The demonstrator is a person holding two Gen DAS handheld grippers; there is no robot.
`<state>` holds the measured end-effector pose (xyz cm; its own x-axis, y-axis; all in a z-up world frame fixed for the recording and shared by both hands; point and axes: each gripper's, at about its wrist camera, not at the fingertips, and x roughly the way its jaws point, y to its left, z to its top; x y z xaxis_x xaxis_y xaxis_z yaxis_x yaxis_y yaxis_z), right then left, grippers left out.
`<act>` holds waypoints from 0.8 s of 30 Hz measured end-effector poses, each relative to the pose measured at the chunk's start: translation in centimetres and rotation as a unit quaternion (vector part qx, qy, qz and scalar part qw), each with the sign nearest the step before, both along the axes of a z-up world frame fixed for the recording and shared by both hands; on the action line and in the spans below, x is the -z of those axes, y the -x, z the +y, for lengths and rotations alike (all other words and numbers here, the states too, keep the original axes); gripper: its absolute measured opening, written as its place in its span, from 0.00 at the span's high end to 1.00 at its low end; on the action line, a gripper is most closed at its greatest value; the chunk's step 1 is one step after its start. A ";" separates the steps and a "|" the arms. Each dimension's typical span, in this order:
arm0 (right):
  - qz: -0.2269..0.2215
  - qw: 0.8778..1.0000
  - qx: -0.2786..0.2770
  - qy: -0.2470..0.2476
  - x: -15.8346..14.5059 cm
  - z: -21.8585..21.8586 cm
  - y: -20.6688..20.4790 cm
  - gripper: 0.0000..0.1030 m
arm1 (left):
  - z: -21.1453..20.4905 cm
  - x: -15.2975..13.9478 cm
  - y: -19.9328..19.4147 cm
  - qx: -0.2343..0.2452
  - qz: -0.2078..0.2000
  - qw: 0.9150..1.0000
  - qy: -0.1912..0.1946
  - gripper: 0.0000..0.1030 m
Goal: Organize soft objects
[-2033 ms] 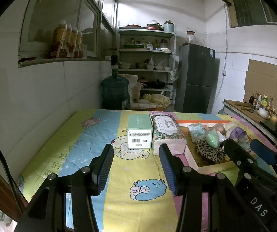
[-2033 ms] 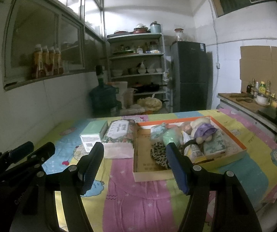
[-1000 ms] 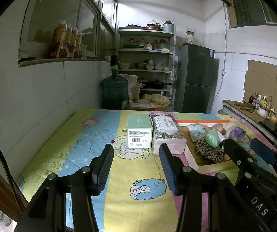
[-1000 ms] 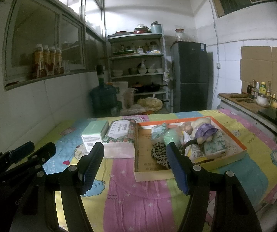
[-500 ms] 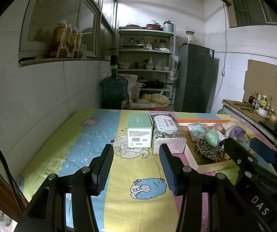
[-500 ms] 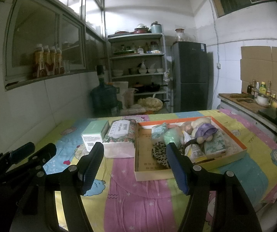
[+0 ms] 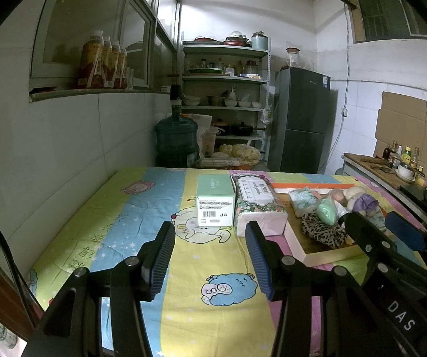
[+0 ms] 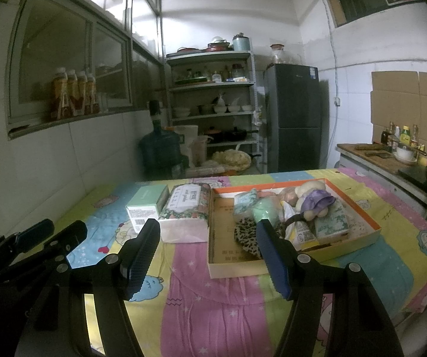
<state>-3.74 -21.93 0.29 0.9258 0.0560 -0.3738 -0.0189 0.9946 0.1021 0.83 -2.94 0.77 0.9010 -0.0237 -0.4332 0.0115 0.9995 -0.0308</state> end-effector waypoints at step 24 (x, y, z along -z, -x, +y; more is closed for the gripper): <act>0.000 1.000 0.000 0.001 0.0 0.1 0.0 0.33 | 0.0 0.0 0.0 0.000 0.000 1.000 0.000 0.52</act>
<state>-3.73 -21.82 0.30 0.9256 0.0555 -0.3744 -0.0192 0.9948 0.1000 0.79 -2.97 0.77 0.9008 -0.0240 -0.4336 0.0121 0.9995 -0.0302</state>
